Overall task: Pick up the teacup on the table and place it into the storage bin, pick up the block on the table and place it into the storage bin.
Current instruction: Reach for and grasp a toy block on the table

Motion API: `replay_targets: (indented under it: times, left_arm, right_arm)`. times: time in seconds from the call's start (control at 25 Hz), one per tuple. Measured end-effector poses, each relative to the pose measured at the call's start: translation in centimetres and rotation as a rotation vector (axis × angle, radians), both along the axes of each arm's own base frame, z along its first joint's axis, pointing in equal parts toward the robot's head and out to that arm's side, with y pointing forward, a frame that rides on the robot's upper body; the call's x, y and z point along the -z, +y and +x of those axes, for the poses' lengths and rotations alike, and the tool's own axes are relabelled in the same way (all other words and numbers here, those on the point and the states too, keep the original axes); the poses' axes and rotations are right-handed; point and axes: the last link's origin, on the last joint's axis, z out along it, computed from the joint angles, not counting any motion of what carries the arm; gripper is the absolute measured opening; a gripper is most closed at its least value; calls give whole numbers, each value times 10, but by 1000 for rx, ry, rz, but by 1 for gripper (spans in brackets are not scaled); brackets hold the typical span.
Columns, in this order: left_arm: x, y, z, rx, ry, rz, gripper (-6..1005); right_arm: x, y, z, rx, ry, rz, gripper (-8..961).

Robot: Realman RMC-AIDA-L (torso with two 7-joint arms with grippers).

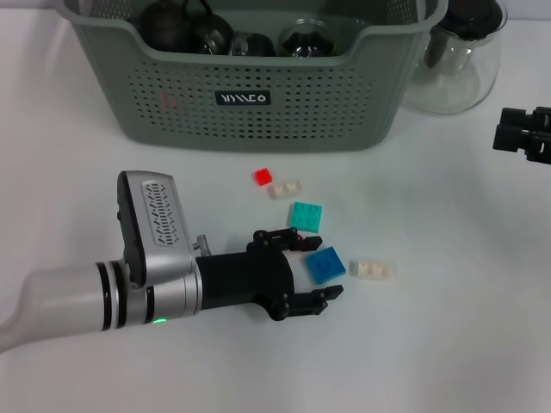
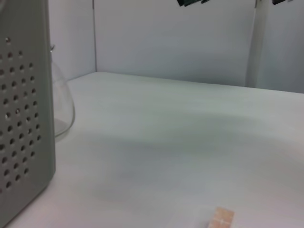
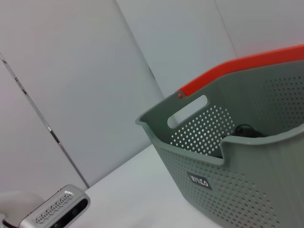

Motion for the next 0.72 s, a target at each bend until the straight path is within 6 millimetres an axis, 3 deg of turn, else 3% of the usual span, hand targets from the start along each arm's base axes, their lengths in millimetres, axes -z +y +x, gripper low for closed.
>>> replay_targets:
  times: [0.48, 0.72]
  left_arm:
    - [2, 3, -1, 1, 23, 6, 720]
    - [2, -3, -1, 70, 23, 22, 594]
  right_arm:
    - [1, -1, 1, 4, 1, -1, 506]
    - [0, -1, 1, 4, 0, 0, 506]
